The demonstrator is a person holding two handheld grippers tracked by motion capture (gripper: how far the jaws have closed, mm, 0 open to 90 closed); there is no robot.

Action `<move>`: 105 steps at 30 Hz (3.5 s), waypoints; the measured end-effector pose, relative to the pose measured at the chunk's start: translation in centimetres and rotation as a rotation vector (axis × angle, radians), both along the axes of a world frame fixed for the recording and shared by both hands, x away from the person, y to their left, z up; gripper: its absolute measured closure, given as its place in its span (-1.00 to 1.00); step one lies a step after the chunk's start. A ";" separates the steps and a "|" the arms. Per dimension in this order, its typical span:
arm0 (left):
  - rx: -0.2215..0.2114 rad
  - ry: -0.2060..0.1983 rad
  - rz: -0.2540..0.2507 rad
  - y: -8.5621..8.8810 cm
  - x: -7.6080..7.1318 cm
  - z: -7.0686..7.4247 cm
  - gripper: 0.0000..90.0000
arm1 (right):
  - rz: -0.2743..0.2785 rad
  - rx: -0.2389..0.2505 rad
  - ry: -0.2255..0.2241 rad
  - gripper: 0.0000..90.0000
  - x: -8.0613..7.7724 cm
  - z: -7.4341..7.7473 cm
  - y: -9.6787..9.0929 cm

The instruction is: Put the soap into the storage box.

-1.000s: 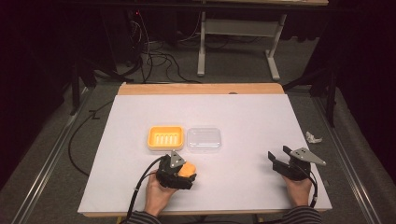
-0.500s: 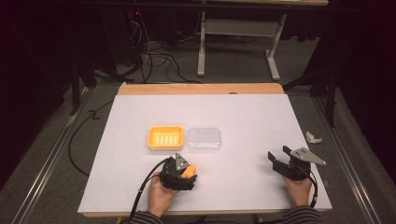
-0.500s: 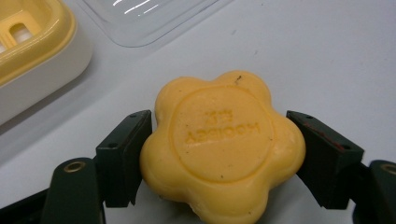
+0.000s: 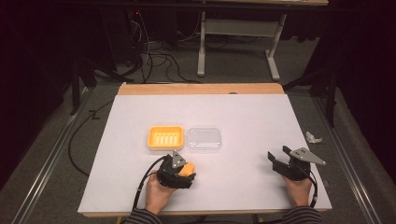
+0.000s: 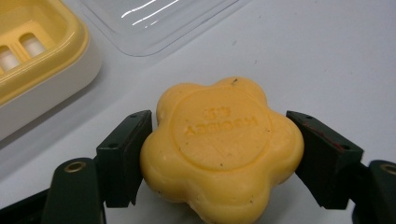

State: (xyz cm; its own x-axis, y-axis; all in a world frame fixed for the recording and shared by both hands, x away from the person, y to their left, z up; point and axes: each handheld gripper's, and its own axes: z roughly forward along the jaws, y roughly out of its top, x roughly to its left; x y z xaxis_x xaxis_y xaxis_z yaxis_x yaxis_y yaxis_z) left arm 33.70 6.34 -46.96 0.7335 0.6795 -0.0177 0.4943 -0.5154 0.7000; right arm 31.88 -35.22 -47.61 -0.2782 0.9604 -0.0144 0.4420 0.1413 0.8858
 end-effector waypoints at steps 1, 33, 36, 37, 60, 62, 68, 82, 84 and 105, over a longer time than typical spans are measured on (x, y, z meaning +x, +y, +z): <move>-0.004 0.003 -0.002 0.0 0.0 0.0 -0.42 | 0.001 0.000 0.000 -0.30 0.0 0.0 0.0; -0.102 -0.020 0.056 2.5 0.3 3.8 -0.41 | 0.005 -0.009 -0.006 -0.29 0.0 0.0 0.1; -0.100 -0.040 0.072 2.8 0.5 4.4 -0.41 | 0.005 -0.011 -0.006 -0.29 -0.1 0.0 0.2; -0.107 -0.048 0.078 3.0 0.6 4.6 -0.41 | 0.005 -0.012 -0.004 -0.29 -0.1 0.0 0.2; -0.099 -0.112 0.131 4.9 3.6 6.3 -0.41 | 0.007 -0.024 0.000 -0.29 0.0 0.0 0.2; -0.107 -0.108 0.140 5.1 3.9 6.3 -0.41 | 0.005 -0.022 0.000 -0.29 0.0 0.0 0.2; -0.113 -0.117 0.166 5.7 4.5 6.5 -0.41 | 0.007 -0.024 0.000 -0.29 0.0 0.0 0.2; -0.136 -0.107 0.227 6.4 6.4 6.3 -0.41 | 0.003 -0.020 0.000 -0.29 0.0 0.0 0.2; -0.130 -0.108 0.235 6.5 6.8 6.2 -0.41 | 0.006 -0.024 -0.002 -0.29 0.0 0.0 0.2; -0.097 -0.099 0.307 6.7 9.3 4.2 -0.41 | 0.004 -0.025 -0.002 -0.30 0.0 0.0 0.2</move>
